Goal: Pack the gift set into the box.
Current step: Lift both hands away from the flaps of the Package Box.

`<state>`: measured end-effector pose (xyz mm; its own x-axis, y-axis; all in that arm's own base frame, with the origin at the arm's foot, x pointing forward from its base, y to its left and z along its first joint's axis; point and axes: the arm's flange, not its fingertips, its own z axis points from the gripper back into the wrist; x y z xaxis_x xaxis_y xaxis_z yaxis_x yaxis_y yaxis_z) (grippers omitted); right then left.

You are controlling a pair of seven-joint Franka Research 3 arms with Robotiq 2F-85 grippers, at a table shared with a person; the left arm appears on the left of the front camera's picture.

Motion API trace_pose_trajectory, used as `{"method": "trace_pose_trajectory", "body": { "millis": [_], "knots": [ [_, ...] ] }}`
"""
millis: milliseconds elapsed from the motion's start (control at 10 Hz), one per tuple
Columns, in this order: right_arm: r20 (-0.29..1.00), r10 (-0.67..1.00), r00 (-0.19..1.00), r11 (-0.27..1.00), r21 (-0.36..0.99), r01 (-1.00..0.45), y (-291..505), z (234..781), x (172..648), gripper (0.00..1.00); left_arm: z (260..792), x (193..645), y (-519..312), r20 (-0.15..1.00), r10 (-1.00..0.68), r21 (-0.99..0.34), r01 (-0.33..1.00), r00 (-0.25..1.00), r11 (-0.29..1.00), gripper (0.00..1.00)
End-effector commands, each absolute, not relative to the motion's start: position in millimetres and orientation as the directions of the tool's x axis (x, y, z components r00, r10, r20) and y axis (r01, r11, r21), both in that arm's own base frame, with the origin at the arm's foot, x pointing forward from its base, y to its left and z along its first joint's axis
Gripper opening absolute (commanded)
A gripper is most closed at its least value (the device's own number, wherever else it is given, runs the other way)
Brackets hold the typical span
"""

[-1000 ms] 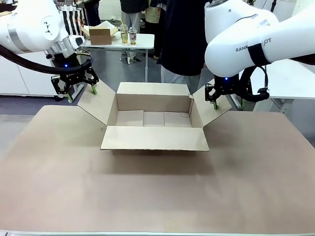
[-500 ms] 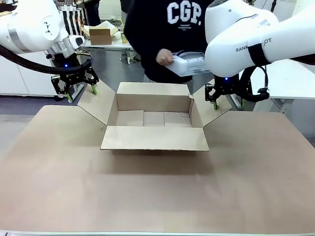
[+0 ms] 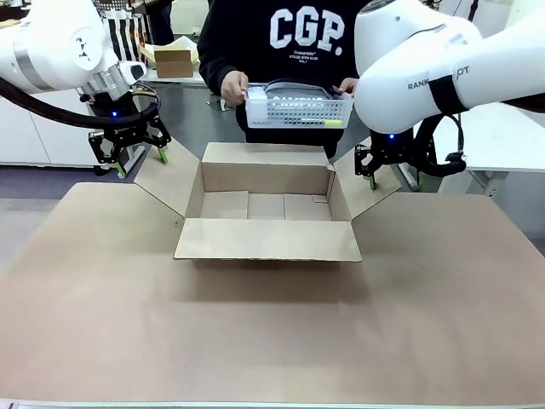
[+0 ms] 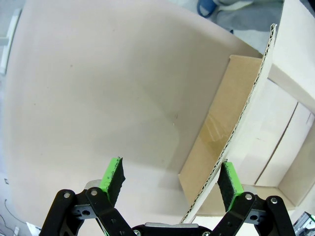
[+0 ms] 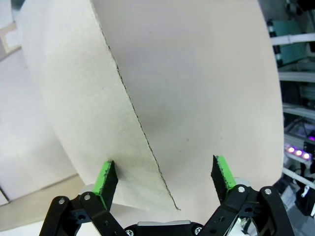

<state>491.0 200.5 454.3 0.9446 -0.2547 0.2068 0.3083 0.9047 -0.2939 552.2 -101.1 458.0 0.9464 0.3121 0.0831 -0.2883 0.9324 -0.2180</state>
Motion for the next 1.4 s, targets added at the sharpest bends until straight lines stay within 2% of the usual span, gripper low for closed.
{"method": "trace_pose_trajectory", "body": {
  "millis": [0,1300],
  "knots": [
    [0.206,-0.259,0.944,0.902,-0.297,0.312,199.7,457.9,491.7,1.0,459.9,552.6,-102.2,0.08,0.325,-0.205,-0.303,0.942,0.931,1.0],
    [0.206,-0.259,0.944,0.902,-0.297,0.312,199.7,457.9,491.7,1.0,459.9,552.6,-102.2,0.08,0.325,-0.205,-0.303,0.942,0.931,1.0]
  ]
}}
